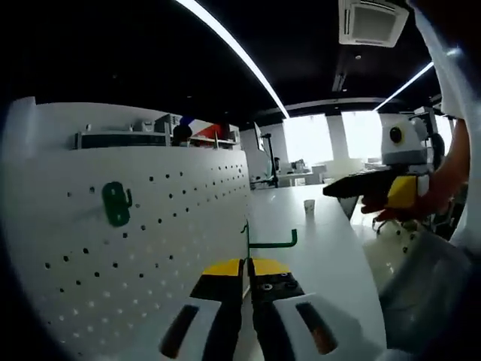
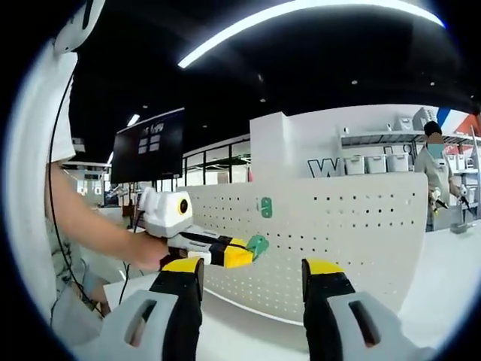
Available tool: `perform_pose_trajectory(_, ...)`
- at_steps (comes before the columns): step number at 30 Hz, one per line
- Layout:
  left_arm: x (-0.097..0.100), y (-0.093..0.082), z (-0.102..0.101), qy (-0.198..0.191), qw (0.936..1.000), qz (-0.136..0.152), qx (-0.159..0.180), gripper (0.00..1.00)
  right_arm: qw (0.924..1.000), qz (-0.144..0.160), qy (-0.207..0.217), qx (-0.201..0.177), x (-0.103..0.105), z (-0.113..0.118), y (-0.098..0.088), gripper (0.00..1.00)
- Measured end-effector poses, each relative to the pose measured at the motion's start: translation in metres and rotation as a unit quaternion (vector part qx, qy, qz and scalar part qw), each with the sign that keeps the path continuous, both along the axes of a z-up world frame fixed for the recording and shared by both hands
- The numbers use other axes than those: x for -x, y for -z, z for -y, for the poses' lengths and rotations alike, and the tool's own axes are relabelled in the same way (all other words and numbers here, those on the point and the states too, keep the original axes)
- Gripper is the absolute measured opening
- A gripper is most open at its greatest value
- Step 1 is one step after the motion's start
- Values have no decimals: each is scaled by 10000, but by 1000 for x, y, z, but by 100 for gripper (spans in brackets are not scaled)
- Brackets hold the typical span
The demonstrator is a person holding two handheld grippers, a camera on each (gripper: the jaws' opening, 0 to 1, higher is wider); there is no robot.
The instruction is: Insert the hook assembly into the mounting plate slot until the hook locks in place.
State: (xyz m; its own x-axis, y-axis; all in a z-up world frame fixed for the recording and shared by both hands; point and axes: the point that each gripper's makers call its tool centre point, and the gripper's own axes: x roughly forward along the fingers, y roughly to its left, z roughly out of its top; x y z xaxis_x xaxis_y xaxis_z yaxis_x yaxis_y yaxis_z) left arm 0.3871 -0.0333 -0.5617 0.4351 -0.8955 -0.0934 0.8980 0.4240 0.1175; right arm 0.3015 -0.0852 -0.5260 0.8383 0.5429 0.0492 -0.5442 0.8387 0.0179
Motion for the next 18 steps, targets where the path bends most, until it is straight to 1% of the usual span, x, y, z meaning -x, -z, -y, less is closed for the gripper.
perform_pose_trajectory(3,3,-5,-7,-69,9999,14,112,3,10000,19,-22,-7,1,-4,-2,51)
perform_pose_trajectory(6,6,-11,-16,-126,9994,-8,326,3,10000,32,-37,-14,2,-6,-3,51)
perform_pose_trajectory(8,8,-15,-20,-177,9991,12,391,3,10000,34,-46,-15,3,-8,-4,50)
perform_pose_trajectory(15,9,-17,-25,-265,9985,-4,479,3,10000,3,-61,-18,4,-11,-1,49)
perform_pose_trajectory(16,9,-17,-25,-269,9985,1,470,3,10000,-24,-75,-55,4,-12,-1,49)
perform_pose_trajectory(18,10,-17,-24,-273,9985,-6,479,3,9987,-180,-104,-458,4,-14,0,48)
